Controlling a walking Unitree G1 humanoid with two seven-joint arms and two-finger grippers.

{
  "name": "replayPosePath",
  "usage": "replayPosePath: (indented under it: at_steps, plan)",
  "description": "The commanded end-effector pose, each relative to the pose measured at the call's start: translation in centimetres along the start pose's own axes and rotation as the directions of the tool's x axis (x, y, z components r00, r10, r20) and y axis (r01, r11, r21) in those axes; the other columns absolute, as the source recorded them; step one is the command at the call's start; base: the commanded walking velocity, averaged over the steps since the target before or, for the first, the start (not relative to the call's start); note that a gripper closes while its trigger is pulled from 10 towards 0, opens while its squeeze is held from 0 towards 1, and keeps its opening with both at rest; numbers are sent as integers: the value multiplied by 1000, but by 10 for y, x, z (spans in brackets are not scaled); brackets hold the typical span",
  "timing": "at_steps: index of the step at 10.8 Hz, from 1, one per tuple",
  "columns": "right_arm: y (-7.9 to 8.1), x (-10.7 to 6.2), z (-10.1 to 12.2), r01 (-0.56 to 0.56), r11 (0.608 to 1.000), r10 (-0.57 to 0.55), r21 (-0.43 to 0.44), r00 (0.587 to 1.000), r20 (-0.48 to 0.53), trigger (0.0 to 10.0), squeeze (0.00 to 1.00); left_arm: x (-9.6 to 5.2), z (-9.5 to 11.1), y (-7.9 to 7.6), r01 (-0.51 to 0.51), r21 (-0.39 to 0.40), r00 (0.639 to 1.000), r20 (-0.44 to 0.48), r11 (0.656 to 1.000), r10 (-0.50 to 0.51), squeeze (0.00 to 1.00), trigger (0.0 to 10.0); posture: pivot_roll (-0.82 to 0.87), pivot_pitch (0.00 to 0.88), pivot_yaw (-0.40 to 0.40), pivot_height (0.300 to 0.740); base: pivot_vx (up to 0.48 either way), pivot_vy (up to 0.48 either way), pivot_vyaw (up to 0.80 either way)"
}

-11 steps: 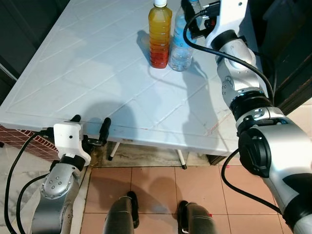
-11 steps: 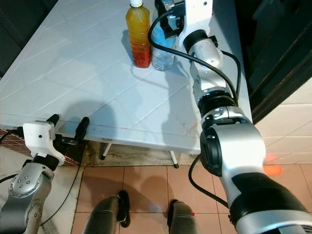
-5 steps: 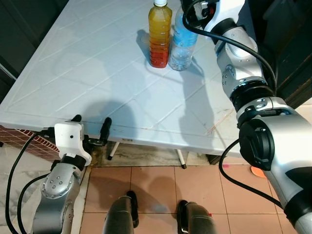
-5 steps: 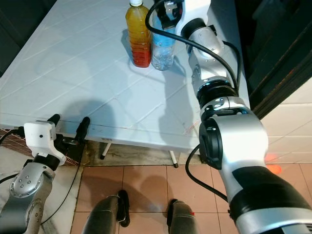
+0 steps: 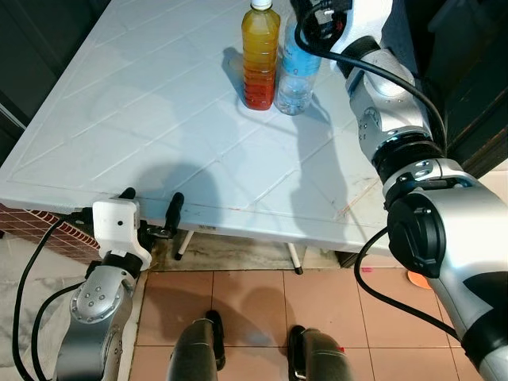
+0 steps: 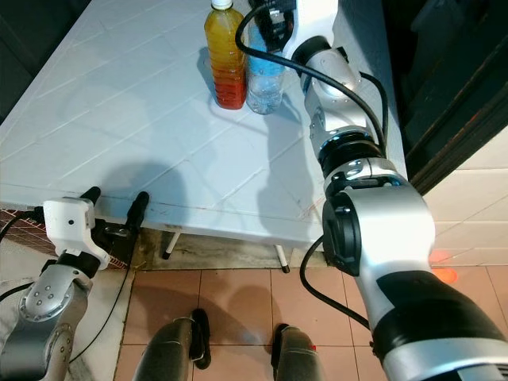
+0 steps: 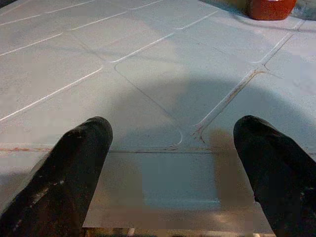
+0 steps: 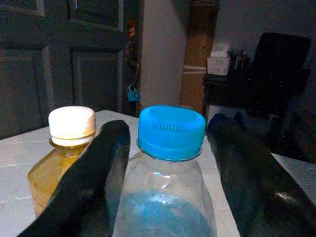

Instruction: Restocking fridge

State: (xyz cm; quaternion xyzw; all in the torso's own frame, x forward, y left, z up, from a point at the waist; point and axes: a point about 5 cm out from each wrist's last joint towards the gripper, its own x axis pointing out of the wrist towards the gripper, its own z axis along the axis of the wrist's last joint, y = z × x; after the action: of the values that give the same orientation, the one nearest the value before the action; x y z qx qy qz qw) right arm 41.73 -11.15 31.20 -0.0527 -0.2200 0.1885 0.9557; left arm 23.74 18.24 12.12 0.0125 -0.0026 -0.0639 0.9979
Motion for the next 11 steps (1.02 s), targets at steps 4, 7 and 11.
replayPosePath:
  at_steps: [4, 7, 11]
  plan:
    - [2, 6, 9, -20, 1000, 20, -5, 1000, 11, 0, 0, 1, -4, 1, -8, 11, 1000, -13, 1000, 8, 0, 10000, 103, 213, 41, 740, 0, 0, 0]
    - [4, 6, 10, -26, 1000, 27, -5, 999, 28, 1098, 0, 2, -4, 0, -10, 10, 1000, -11, 1000, 10, 0, 10000, 103, 209, 39, 740, 0, 0, 0]
    - [9, -13, -1, -10, 998, 19, -68, 991, 130, 10000, 0, 8, -6, -2, -13, 1, 1000, -1, 1000, 13, 0, 10000, 78, 187, 35, 740, 0, 0, 0]
